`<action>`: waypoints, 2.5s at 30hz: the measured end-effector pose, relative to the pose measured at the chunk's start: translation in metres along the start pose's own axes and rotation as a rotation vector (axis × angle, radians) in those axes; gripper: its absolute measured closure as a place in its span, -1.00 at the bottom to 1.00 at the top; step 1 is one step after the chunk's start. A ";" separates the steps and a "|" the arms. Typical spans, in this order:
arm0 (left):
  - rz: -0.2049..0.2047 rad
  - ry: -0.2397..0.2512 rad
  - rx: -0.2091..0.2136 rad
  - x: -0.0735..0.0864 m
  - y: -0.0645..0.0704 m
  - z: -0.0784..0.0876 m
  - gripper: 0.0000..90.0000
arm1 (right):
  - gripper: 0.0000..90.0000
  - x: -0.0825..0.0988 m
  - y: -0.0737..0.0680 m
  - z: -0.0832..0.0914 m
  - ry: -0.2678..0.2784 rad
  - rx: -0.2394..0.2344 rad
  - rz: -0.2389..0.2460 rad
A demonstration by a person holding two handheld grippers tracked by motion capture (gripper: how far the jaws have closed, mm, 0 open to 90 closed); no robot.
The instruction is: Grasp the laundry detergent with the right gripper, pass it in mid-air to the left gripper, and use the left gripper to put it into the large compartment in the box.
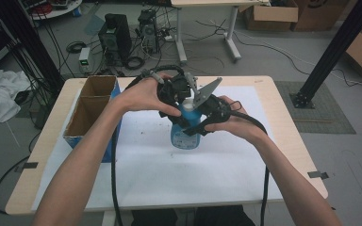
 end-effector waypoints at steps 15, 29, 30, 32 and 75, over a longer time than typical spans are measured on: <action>-0.002 0.017 -0.003 0.000 0.001 -0.007 -0.40 | 0.01 0.000 -0.001 0.002 0.010 -0.006 -0.009; -0.015 0.030 0.005 -0.004 0.003 -0.007 -0.20 | 0.01 0.001 0.000 0.001 0.005 -0.004 -0.022; -0.016 0.029 0.005 -0.004 0.003 -0.007 -0.20 | 0.01 0.001 0.000 0.001 0.005 -0.004 -0.022; -0.017 0.029 0.003 -0.004 0.003 -0.007 -0.20 | 0.01 0.001 -0.001 0.001 0.004 -0.004 -0.021; -0.022 0.021 -0.002 -0.006 0.007 -0.008 -0.17 | -0.27 0.005 -0.001 -0.002 0.064 -0.027 -0.040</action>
Point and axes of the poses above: each handheld gripper's, and its own axes: z roughly backward along the jaws, x roughly out of its underside, y roughly to its right, the point moved 10 cm from there along -z, roughly forward along the jaws, and after that the axes turned 12 degrees about -y, right-handed, at the moved point
